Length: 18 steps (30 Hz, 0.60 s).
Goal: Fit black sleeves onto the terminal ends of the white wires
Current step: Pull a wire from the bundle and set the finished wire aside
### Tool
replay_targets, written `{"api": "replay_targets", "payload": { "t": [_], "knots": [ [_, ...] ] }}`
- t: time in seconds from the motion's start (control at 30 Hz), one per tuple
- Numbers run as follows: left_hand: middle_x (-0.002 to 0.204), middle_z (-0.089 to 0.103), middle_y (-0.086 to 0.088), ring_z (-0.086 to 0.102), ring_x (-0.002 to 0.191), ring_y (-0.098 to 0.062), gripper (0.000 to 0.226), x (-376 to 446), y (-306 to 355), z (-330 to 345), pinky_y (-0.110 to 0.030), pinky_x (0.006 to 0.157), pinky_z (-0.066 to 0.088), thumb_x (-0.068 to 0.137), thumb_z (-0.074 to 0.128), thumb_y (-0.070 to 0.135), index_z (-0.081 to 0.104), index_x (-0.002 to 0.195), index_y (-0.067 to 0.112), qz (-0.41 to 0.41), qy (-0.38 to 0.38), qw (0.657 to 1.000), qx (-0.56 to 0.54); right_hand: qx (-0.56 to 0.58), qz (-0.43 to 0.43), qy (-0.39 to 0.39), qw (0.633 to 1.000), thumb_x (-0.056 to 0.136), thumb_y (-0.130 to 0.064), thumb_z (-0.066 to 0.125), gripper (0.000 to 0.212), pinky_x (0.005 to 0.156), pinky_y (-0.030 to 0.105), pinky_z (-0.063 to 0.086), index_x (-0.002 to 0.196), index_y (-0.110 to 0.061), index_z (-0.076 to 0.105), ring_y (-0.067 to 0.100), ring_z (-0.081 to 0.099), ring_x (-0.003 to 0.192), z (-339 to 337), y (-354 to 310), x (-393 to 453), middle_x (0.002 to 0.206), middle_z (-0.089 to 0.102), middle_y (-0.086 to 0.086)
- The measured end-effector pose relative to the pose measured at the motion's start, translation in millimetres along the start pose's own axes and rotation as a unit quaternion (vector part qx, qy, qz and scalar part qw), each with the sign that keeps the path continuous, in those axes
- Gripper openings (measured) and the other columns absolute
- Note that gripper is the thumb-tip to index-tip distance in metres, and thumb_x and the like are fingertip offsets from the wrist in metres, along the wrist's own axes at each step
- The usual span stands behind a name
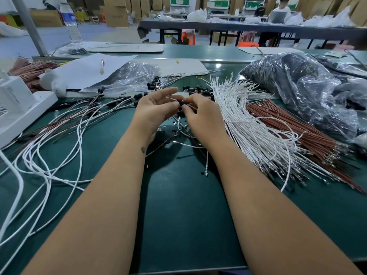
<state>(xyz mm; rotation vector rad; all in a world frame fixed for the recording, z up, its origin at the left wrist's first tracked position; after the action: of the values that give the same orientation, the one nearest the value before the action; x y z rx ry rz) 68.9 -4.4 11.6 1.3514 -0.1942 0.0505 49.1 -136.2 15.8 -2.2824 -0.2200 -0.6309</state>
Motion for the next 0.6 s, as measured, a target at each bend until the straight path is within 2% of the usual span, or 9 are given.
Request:
{"api": "replay_targets", "payload": {
  "t": [0.1,0.2,0.3,0.33,0.37,0.43,0.47,0.53,0.6],
  "knots": [
    [0.082,0.074,0.003,0.069,0.08,-0.008,0.019,0,3,0,-0.021,0.078,0.056,0.089,0.061,-0.002,0.068,0.097,0.014,0.041,0.032,0.998,0.034,-0.018,-0.003,0.001,1.0,0.093,-0.018,0.058,0.016,0.075,0.032,0.047,0.106,-0.013,0.066,0.021,0.061,0.092,0,1,1,0.1,0.068,0.003],
    [0.082,0.072,0.003,0.067,0.075,-0.003,0.022,1,9,-14,-0.015,0.07,0.052,0.087,0.061,-0.006,0.069,0.085,0.014,0.1,0.159,0.981,0.053,-0.075,0.002,0.028,0.997,0.095,-0.015,0.056,0.013,0.068,0.026,0.038,0.105,-0.011,0.063,0.017,0.056,0.083,-3,4,2,0.097,0.065,0.003],
    [0.086,0.07,0.004,0.064,0.075,-0.004,0.023,1,12,-35,-0.014,0.065,0.05,0.089,0.058,-0.003,0.071,0.086,0.015,0.085,0.331,0.935,0.094,-0.145,0.004,0.062,0.987,0.096,-0.013,0.054,0.012,0.072,0.026,0.039,0.105,-0.009,0.061,0.016,0.053,0.08,-8,9,3,0.095,0.065,0.004],
    [0.092,0.07,0.004,0.063,0.081,-0.008,0.023,1,12,-40,-0.017,0.065,0.048,0.091,0.056,-0.001,0.072,0.091,0.016,0.071,0.372,0.912,0.157,-0.156,0.005,0.068,0.985,0.096,-0.012,0.054,0.012,0.074,0.027,0.04,0.105,-0.009,0.061,0.016,0.053,0.08,-9,10,4,0.094,0.065,0.004],
    [0.103,0.068,0.004,0.059,0.094,-0.013,0.025,1,12,-42,-0.022,0.07,0.045,0.091,0.053,0.002,0.071,0.096,0.019,0.062,0.4,0.88,0.25,-0.158,0.005,0.071,0.985,0.096,-0.01,0.054,0.011,0.076,0.027,0.041,0.105,-0.009,0.061,0.016,0.053,0.081,-10,11,4,0.094,0.066,0.004],
    [0.122,0.058,0.004,0.043,0.119,-0.024,0.032,-1,12,-36,-0.033,0.09,0.038,0.087,0.052,0.005,0.067,0.103,0.028,0.087,0.388,0.813,0.426,-0.151,0.0,0.068,0.986,0.096,-0.011,0.055,0.011,0.077,0.027,0.042,0.105,-0.007,0.061,0.017,0.054,0.082,-10,10,4,0.094,0.066,0.005],
    [0.126,0.055,0.004,0.038,0.124,-0.026,0.034,-2,12,-28,-0.038,0.097,0.033,0.085,0.053,0.005,0.067,0.105,0.029,0.128,0.348,0.8,0.472,-0.146,-0.007,0.064,0.987,0.096,-0.011,0.055,0.012,0.077,0.028,0.043,0.105,-0.007,0.061,0.018,0.055,0.083,-9,8,4,0.095,0.066,0.006],
    [0.122,0.059,0.005,0.039,0.123,-0.024,0.03,-3,9,-9,-0.036,0.1,0.021,0.086,0.055,0.01,0.068,0.108,0.027,0.206,0.231,0.802,0.511,-0.122,-0.025,0.055,0.991,0.095,-0.011,0.056,0.013,0.078,0.03,0.044,0.106,-0.006,0.061,0.02,0.057,0.086,-7,4,3,0.097,0.066,0.007],
    [0.112,0.067,0.003,0.048,0.115,-0.021,0.025,-2,4,5,-0.03,0.093,0.019,0.092,0.054,0.015,0.07,0.109,0.023,0.237,0.13,0.8,0.535,-0.1,-0.04,0.049,0.993,0.094,-0.01,0.056,0.013,0.079,0.034,0.045,0.106,-0.006,0.061,0.024,0.058,0.089,-5,0,2,0.098,0.066,0.009]
  ]
}}
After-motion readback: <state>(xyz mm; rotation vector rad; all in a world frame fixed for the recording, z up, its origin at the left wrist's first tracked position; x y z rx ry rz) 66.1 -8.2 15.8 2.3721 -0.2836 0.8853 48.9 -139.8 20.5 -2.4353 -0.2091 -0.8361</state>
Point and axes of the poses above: each hand's wrist, its own x-axis towards the middle knuckle, its own z-axis out of the palm, y = z × x, the point moved 2 cm from there along x, towards the middle knuckle
